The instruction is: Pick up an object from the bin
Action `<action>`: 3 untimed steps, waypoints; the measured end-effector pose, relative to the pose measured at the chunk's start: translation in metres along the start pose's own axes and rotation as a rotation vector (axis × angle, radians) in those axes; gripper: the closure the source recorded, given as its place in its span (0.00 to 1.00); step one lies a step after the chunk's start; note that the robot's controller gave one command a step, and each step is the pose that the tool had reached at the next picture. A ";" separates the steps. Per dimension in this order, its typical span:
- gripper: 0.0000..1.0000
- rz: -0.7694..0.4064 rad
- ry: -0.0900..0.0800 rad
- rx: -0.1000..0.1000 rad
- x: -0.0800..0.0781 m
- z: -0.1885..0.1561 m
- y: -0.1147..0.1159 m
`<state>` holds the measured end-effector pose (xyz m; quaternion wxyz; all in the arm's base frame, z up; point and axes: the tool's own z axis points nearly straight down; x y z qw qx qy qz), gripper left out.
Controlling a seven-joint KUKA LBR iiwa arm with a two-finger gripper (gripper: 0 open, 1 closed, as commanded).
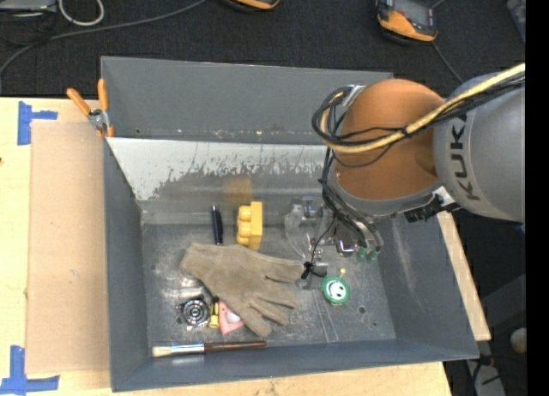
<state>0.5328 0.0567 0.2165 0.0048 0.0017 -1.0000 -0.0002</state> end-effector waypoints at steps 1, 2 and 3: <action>0.00 0.001 -0.006 0.000 -0.001 -0.004 0.000; 0.00 -0.124 0.001 0.000 0.062 0.025 0.042; 0.00 -0.016 -0.014 -0.001 0.021 0.122 -0.018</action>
Offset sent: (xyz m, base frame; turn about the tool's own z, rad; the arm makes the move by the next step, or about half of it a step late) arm -0.0614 0.0414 -0.0236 -0.1223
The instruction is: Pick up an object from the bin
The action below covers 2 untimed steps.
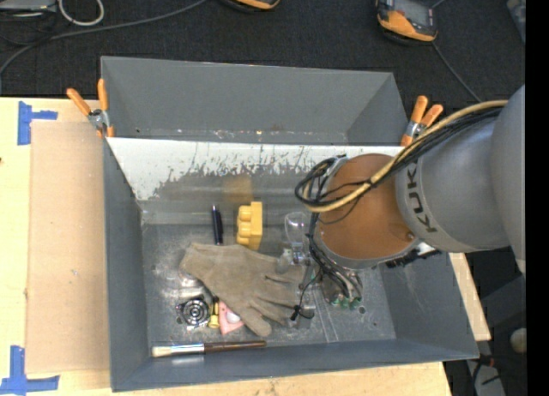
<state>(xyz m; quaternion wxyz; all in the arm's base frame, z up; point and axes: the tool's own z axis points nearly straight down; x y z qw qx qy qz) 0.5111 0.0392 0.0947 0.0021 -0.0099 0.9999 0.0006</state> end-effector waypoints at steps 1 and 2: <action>1.00 -0.041 -0.039 -0.011 -0.046 0.076 -0.033; 1.00 -0.081 -0.055 -0.007 -0.043 0.074 -0.032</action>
Offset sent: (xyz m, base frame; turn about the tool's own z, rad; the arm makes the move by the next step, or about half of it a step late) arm 0.0000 0.0000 0.0000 0.0000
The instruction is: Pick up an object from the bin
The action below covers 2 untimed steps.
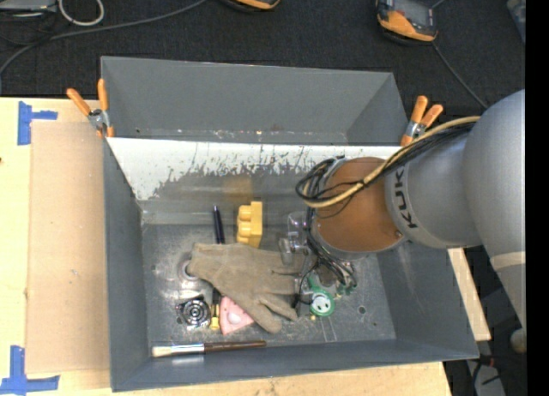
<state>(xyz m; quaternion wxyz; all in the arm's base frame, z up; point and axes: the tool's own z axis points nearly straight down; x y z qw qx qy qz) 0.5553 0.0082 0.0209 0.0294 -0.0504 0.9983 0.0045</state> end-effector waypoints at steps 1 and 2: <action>1.00 -0.058 -0.013 0.005 0.005 -0.003 0.002; 1.00 -0.122 -0.011 0.008 0.012 -0.007 0.005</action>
Offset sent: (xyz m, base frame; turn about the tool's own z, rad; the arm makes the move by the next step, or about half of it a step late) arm 0.0000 0.0000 0.0000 0.0000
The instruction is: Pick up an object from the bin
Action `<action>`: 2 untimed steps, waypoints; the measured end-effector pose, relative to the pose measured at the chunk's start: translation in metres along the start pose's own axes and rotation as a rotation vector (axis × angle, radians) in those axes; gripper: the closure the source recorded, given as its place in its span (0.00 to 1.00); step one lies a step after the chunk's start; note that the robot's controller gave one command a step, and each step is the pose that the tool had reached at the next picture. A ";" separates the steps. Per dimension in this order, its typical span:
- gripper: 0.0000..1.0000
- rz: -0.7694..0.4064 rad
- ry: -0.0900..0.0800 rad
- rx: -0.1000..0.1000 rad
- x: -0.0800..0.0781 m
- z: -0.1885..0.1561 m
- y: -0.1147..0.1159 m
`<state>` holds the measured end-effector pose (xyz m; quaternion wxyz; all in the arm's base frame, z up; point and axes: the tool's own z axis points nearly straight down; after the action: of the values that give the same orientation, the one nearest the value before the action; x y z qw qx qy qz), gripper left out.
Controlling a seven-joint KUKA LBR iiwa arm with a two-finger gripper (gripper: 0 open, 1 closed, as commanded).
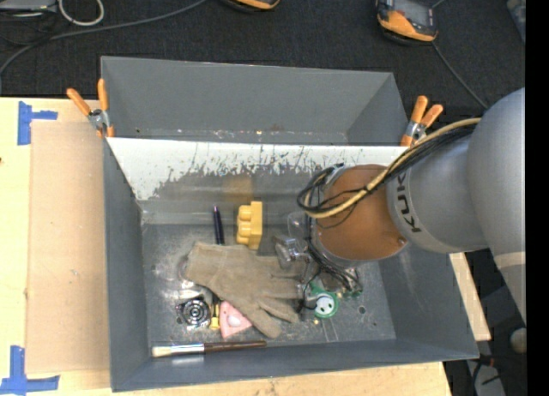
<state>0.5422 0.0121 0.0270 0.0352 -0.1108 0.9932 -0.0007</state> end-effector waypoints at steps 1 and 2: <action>1.00 -0.059 0.031 -0.006 0.010 -0.007 0.006; 1.00 -0.118 0.051 -0.012 0.016 -0.017 0.012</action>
Offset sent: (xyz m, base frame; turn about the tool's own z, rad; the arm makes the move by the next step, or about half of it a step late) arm 0.0000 0.0000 0.0000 0.0000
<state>0.5228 0.0200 0.0429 0.0092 -0.1694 0.9855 0.0002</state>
